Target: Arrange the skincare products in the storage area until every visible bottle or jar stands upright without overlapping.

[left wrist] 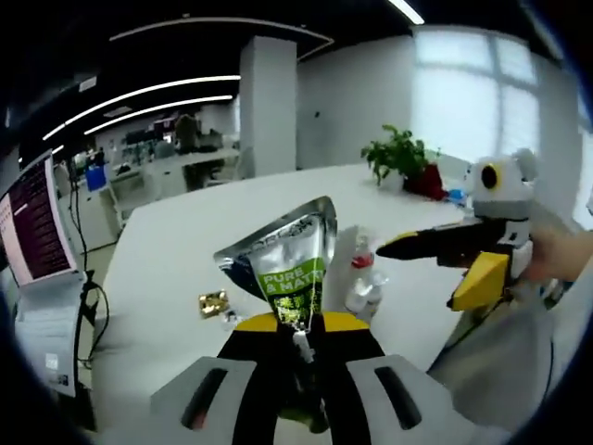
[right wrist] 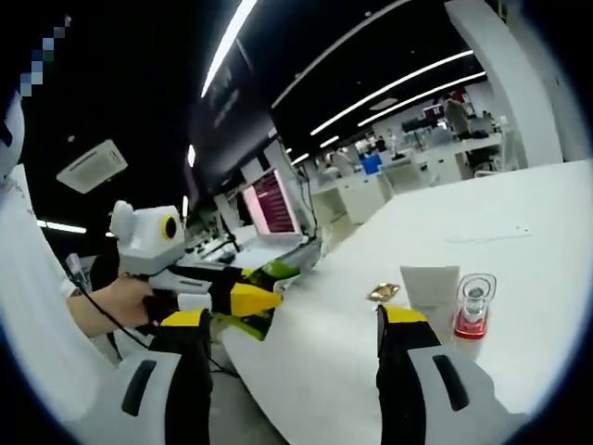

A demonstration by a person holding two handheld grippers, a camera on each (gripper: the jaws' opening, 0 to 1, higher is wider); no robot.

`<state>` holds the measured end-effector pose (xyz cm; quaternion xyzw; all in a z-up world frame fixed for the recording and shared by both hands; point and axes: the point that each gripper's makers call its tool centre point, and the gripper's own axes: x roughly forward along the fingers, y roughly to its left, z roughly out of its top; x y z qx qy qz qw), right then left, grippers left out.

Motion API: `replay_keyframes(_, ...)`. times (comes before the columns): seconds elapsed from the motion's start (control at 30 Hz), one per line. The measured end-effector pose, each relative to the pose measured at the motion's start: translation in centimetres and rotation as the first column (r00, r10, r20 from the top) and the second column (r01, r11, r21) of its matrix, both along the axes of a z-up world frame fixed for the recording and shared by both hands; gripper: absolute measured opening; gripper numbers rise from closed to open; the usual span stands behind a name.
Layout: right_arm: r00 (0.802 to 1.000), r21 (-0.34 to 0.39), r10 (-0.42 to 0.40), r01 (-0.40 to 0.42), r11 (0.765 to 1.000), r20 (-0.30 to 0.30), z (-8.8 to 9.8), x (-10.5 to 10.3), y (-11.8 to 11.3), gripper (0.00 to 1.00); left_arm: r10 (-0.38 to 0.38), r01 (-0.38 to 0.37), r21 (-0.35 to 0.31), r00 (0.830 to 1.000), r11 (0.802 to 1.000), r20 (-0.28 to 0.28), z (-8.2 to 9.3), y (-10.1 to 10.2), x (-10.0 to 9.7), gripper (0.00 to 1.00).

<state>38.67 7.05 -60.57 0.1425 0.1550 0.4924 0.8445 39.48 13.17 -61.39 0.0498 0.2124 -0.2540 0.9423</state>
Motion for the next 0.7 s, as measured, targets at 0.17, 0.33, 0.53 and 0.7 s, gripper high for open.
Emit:
replay_keyframes(0.17, 1.000, 0.063, 0.006, -0.006, 0.998, -0.009, 1.5, 0.7, 0.7, 0.71, -0.069, 0.070, -0.002, 0.996, 0.998, 0.052, 1.9, -1.7, -0.7, 0.07)
replay_keyframes(0.33, 0.999, 0.103, 0.017, -0.014, 0.995, -0.027, 2.2, 0.6, 1.1, 0.69, -0.106, 0.103, 0.035, 0.990, 0.994, 0.095, 3.3, -2.8, -1.3, 0.07)
replay_keyframes(0.53, 0.999, 0.141, 0.037, -0.032, 0.989, -0.035, 3.1, 0.2, 1.5, 0.60, -0.150, 0.144, 0.056, 0.981, 0.988, 0.124, 3.8, -4.0, -2.0, 0.08)
replay_keyframes(0.7, 0.997, 0.241, 0.035, -0.016, 0.970, -0.075, 4.1, 0.4, 1.4, 0.56, -0.183, 0.174, 0.079, 0.976, 0.982, 0.119, 3.4, -4.6, -2.2, 0.08)
